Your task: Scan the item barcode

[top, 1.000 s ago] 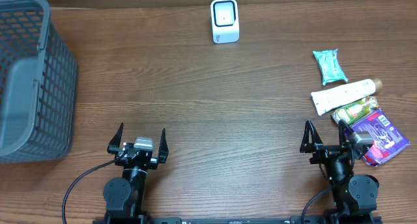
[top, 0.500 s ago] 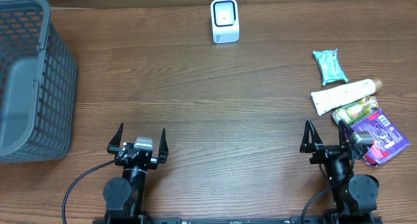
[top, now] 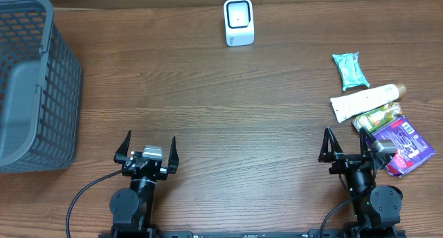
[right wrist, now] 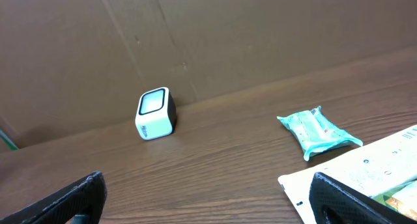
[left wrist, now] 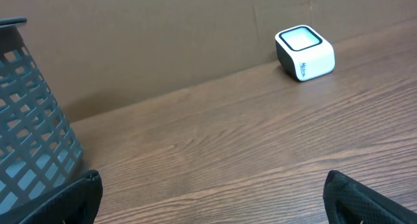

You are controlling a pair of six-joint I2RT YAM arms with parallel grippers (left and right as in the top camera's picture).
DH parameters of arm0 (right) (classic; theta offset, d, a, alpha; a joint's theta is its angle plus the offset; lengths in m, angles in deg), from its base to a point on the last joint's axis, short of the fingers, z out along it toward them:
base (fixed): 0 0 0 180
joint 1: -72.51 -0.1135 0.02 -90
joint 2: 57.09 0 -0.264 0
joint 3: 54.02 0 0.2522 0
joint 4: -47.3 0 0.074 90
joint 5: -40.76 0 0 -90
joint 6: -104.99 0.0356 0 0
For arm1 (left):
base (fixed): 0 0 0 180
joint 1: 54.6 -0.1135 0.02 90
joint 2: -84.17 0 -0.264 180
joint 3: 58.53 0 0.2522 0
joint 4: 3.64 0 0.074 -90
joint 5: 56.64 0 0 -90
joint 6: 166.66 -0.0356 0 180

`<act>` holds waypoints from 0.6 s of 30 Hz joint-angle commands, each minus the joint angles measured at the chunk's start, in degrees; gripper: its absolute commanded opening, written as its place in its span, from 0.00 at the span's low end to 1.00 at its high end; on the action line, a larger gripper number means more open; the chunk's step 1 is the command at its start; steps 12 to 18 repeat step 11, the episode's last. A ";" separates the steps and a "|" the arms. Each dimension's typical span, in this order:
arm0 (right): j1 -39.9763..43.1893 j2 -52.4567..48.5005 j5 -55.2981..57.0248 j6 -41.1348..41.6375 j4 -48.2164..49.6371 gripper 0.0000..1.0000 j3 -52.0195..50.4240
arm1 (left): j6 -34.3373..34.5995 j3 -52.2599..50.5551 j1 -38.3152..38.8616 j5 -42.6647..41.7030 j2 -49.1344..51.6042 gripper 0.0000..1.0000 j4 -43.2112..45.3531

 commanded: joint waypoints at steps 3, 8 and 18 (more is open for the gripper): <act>-0.37 0.68 -0.07 -0.17 0.33 1.00 -0.61 | -1.25 -0.31 -0.48 0.44 -0.66 1.00 -0.07; -0.37 0.68 -0.07 -0.20 0.33 1.00 -0.61 | -1.25 -0.31 -0.48 0.42 -0.66 1.00 -0.04; -0.37 0.68 -0.04 -0.20 0.33 1.00 -0.61 | -1.25 -0.31 -0.48 0.42 -0.66 1.00 -0.07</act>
